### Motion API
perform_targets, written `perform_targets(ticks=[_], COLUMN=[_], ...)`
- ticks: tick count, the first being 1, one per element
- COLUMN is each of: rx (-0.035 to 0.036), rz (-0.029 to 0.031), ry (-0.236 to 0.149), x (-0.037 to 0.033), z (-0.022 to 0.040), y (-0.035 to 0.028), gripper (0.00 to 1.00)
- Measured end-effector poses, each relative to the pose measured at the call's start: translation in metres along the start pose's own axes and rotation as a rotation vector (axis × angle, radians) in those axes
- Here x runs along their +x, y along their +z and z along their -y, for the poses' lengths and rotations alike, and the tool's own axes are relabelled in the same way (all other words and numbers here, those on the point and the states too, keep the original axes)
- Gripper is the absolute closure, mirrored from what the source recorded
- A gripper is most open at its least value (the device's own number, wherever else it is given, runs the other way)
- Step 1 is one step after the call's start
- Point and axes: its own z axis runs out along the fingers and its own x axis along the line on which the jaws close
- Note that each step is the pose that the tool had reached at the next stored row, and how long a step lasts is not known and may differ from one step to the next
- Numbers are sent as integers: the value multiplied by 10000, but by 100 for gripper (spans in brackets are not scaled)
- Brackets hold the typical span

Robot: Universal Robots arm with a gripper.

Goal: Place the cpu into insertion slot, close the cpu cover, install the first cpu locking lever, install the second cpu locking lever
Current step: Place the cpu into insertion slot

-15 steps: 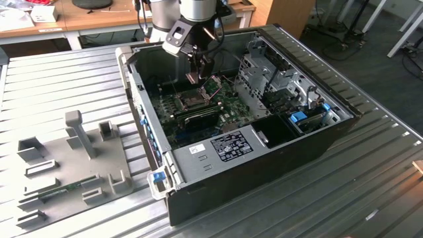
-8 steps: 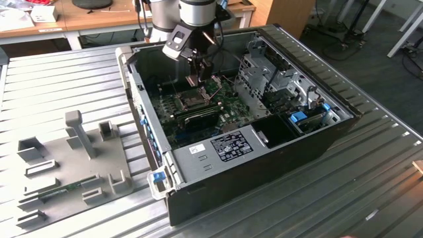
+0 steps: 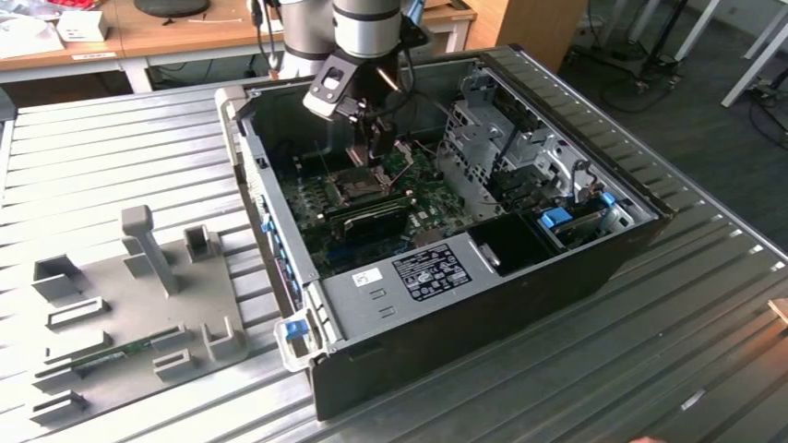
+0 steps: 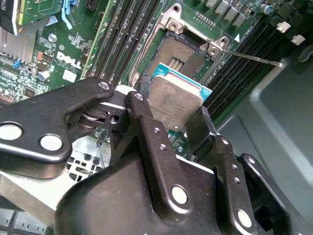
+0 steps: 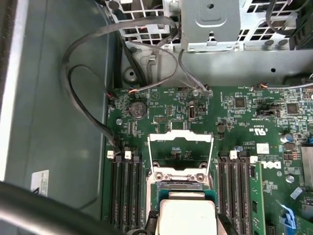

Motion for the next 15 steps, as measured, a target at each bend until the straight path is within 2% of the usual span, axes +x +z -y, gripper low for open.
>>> perform_targets(ticks=[12,15], rx=[-1,-1], rz=[-1,-1], ry=[0,2], x=[-3,-4], z=[15,19], y=[159,182], gripper=[46,46])
